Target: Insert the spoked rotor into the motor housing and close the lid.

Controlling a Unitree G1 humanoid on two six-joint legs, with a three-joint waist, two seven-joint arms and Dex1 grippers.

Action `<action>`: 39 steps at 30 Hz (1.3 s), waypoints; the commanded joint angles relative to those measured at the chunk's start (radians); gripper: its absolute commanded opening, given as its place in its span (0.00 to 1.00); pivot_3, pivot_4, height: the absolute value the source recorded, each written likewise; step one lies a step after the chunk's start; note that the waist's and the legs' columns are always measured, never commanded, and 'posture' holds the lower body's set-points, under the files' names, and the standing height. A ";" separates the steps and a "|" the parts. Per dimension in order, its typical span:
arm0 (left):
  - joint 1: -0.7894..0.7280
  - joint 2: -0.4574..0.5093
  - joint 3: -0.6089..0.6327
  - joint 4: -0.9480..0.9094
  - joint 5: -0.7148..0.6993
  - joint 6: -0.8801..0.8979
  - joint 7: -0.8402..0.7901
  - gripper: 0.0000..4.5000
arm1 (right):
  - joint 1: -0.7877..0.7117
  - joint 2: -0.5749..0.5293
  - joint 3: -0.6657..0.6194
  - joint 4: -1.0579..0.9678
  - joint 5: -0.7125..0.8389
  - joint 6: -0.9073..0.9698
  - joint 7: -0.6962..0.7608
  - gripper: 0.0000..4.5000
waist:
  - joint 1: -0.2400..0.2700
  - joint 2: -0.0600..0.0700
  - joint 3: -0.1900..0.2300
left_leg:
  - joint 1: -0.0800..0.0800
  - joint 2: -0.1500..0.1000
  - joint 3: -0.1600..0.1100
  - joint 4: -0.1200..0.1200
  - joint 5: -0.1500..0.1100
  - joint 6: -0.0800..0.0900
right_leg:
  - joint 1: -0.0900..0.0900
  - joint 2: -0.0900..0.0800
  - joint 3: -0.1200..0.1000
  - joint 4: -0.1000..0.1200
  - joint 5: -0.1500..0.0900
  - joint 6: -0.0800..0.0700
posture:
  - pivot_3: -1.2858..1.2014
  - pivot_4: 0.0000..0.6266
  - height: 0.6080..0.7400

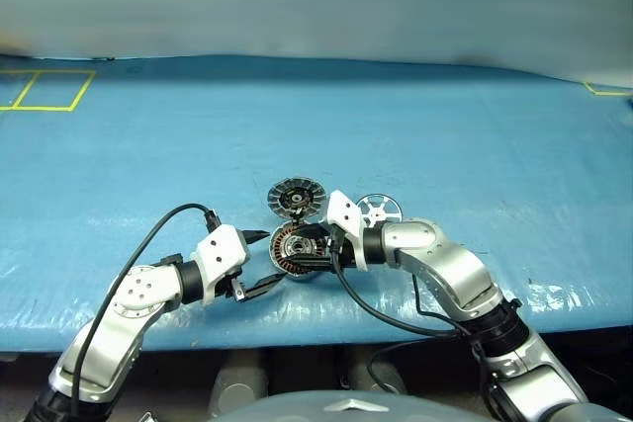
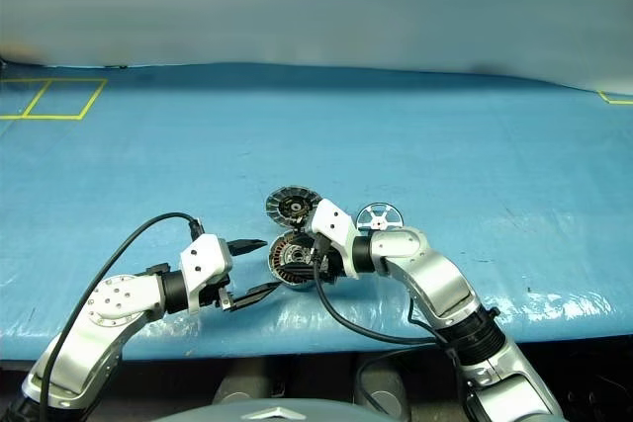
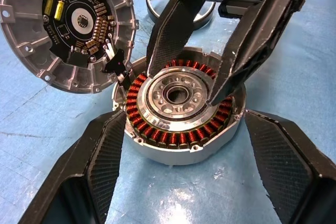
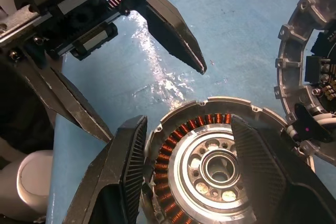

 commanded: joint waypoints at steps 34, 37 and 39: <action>0.004 -0.033 0.006 -0.055 0.003 -0.044 0.024 0.85 | 0.054 -0.024 -0.005 -0.049 0.002 0.020 -0.091 0.01 | -0.001 0.000 0.000 | 0.000 0.000 0.000 0.000 0.000 0.000 | 0.000 0.000 0.000 0.000 0.000 0.000 | 0.52 0.24 1.00; 0.009 -0.030 0.011 -0.049 0.005 -0.044 0.024 0.85 | 0.038 -0.010 0.002 -0.024 -0.019 0.012 -0.105 0.01 | 0.000 0.000 0.000 | 0.000 0.000 0.000 0.000 0.000 0.000 | 0.000 0.000 0.000 0.000 0.000 0.000 | 0.52 0.24 1.00; 0.014 -0.030 0.012 -0.051 0.004 -0.044 0.024 0.85 | 0.018 -0.003 0.007 -0.008 -0.032 0.018 -0.109 0.01 | -0.001 0.000 0.000 | 0.000 0.000 0.000 0.000 0.000 0.000 | 0.000 0.000 0.000 0.000 0.000 0.000 | 0.52 0.24 1.00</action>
